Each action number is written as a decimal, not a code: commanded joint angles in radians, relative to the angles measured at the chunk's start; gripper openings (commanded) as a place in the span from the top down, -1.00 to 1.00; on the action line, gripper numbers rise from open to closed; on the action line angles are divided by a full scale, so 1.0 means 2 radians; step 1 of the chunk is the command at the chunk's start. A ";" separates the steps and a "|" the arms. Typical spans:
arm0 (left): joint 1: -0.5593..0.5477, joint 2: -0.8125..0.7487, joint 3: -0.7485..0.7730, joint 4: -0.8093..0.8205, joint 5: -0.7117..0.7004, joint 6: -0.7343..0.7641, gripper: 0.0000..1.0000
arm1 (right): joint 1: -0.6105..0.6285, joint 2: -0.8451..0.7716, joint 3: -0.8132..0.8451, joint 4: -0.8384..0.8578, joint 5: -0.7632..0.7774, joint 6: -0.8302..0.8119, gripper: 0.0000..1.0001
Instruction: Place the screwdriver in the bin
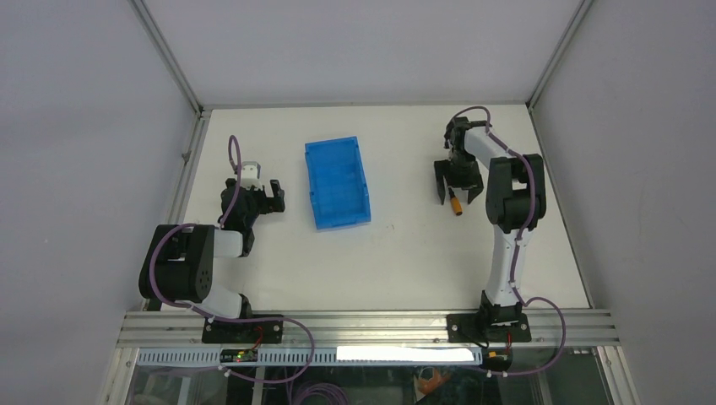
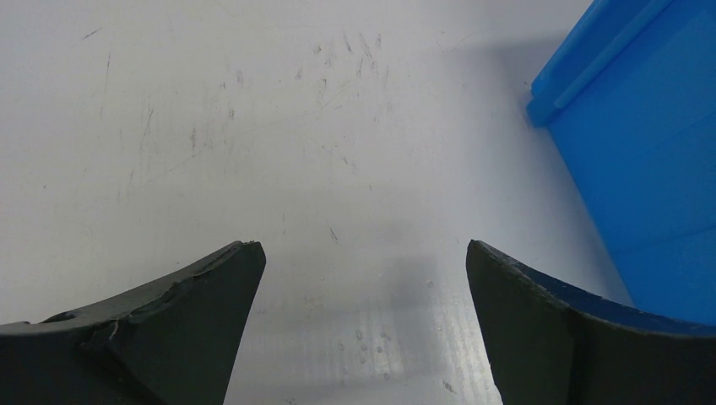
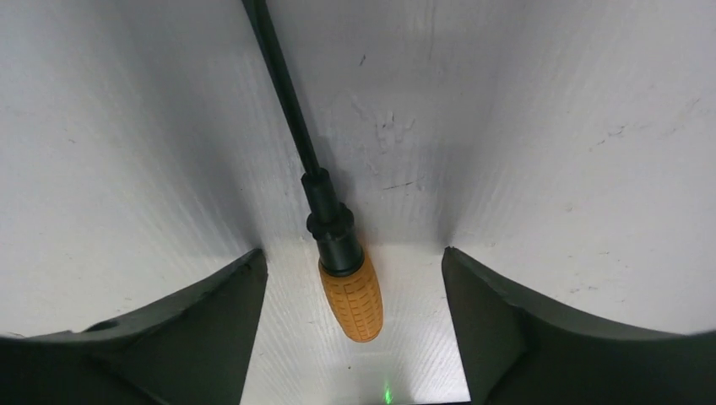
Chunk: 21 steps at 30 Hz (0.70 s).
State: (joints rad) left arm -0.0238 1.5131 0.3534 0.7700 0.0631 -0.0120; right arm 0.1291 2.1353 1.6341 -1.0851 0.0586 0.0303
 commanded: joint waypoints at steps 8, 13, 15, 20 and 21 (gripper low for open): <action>0.005 -0.003 0.011 0.025 0.014 -0.004 -0.98 | 0.000 -0.010 -0.010 0.015 0.044 -0.012 1.00; 0.005 -0.003 0.011 0.025 0.014 -0.004 -0.98 | 0.001 -0.043 0.072 -0.073 0.027 -0.025 1.00; 0.005 -0.003 0.011 0.025 0.014 -0.004 -0.98 | 0.001 -0.044 0.120 -0.118 0.016 -0.024 1.00; 0.005 -0.003 0.011 0.025 0.013 -0.004 -0.98 | 0.001 -0.015 0.262 -0.254 -0.005 -0.009 1.00; 0.005 -0.004 0.011 0.025 0.014 -0.004 -0.98 | 0.001 -0.006 0.289 -0.272 -0.010 0.000 1.00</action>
State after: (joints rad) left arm -0.0238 1.5131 0.3534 0.7700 0.0631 -0.0120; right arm 0.1322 2.1246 2.0350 -1.3819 0.0856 0.0082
